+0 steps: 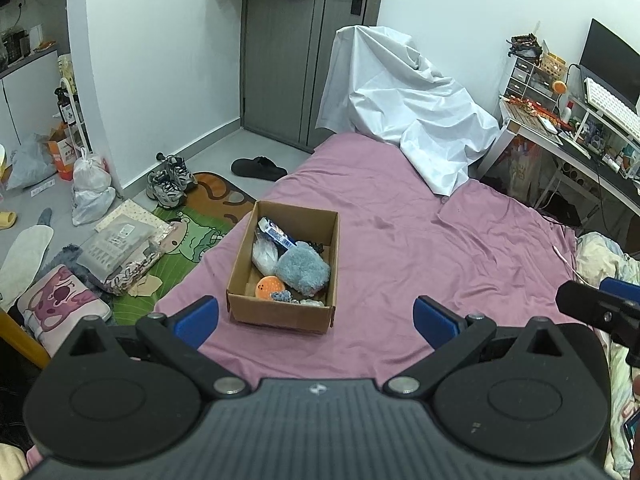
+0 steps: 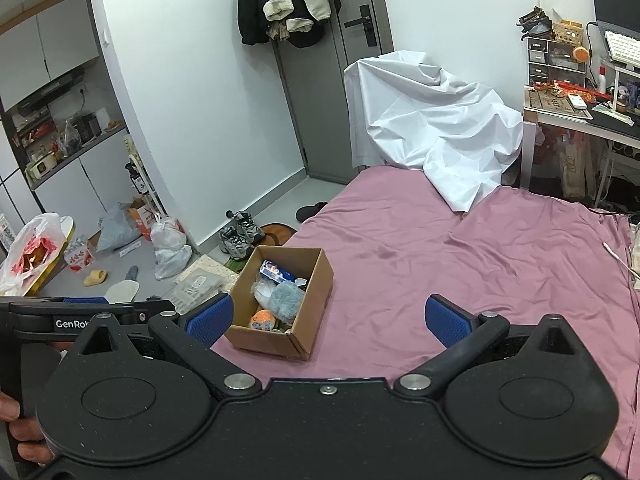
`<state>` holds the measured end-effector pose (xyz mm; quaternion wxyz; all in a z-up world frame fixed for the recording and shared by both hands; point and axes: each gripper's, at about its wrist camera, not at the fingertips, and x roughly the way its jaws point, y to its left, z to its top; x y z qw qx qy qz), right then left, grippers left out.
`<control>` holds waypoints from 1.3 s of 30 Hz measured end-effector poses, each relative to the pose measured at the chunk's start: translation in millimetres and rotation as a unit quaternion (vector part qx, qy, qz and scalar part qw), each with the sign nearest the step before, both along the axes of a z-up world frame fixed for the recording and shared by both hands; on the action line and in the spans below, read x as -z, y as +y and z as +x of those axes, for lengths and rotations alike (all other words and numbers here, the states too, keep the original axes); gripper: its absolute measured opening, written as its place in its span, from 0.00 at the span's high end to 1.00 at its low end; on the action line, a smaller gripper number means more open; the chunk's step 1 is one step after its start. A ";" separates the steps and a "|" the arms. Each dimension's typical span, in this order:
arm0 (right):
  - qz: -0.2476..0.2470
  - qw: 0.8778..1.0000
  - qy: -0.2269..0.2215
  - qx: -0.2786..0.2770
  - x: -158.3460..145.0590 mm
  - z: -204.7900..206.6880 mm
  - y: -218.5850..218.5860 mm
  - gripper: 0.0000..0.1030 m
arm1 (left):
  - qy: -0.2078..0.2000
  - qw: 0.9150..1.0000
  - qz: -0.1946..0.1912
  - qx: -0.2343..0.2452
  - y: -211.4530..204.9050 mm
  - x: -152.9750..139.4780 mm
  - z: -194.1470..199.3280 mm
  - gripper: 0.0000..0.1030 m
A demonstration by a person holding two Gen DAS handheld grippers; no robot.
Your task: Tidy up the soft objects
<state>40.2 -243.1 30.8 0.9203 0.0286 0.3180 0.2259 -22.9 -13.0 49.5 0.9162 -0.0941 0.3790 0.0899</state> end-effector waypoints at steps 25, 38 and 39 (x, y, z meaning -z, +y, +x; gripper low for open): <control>0.000 1.000 0.007 0.006 -2.4 -3.5 0.8 0.00 | 0.005 1.000 0.002 0.001 -2.5 2.5 -3.8 0.00; -0.002 1.000 0.016 0.009 2.6 -1.4 3.5 0.00 | 0.013 1.000 -0.001 0.002 0.7 8.0 -2.5 0.00; -0.003 1.000 0.018 0.009 3.8 -0.4 4.0 0.00 | 0.013 1.000 0.000 0.002 1.0 8.3 -2.3 0.00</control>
